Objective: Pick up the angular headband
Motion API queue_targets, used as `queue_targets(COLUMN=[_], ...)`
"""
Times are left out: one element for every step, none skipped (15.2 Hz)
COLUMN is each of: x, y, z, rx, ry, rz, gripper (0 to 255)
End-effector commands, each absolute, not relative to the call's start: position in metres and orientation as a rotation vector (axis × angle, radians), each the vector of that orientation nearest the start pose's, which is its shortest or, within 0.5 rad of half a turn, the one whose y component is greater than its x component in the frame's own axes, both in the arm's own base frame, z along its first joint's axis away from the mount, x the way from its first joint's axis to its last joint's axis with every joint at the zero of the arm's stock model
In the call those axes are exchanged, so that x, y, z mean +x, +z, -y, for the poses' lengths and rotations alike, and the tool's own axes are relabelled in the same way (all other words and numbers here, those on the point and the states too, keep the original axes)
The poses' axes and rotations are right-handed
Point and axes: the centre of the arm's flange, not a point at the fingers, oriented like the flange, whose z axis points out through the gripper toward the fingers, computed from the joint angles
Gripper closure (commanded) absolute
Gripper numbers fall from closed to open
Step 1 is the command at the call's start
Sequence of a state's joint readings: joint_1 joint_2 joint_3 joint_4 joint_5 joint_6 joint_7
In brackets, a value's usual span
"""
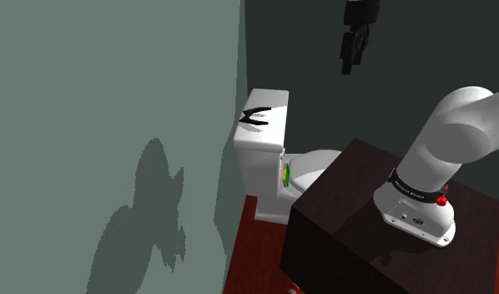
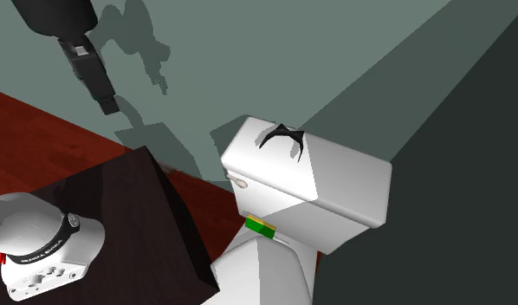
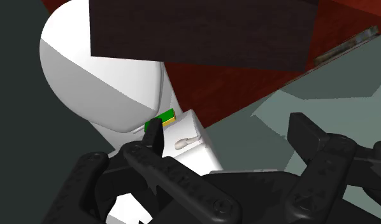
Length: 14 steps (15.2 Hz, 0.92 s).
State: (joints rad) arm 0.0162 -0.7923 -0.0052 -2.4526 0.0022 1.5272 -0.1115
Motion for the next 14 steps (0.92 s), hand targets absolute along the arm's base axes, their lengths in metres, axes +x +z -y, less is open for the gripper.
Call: queue_targets(x=[0.296, 0.306, 0.316, 0.327, 0.337, 0.347, 0.358, 0.368, 0.379, 0.389, 0.399, 0.41, 0.42, 0.43], y=[0.544, 0.536, 0.528, 0.52, 0.511, 0.503, 0.495, 0.487, 0.479, 0.471, 0.463, 0.455, 0.447, 0.439], z=[-0.003, -0.004, -0.005, -0.006, -0.006, -0.007, -0.008, -0.009, -0.009, -0.01, -0.011, -0.012, -0.013, -0.013], rx=[-3.116, -3.117, -3.119, -3.12, -3.121, -3.122, -3.123, -3.125, -3.126, -3.127, -3.128, -3.129, -3.131, -3.132], ry=[0.207, 0.207, 0.206, 0.206, 0.205, 0.204, 0.204, 0.203, 0.202, 0.202, 0.201, 0.2, 0.2, 0.199], rz=[0.194, 0.195, 0.196, 0.197, 0.198, 0.199, 0.2, 0.201, 0.202, 0.203, 0.204, 0.205, 0.206, 0.207], gripper=[0, 0, 0, 0, 0, 0, 0, 0, 0, 0, 0, 0, 0, 0])
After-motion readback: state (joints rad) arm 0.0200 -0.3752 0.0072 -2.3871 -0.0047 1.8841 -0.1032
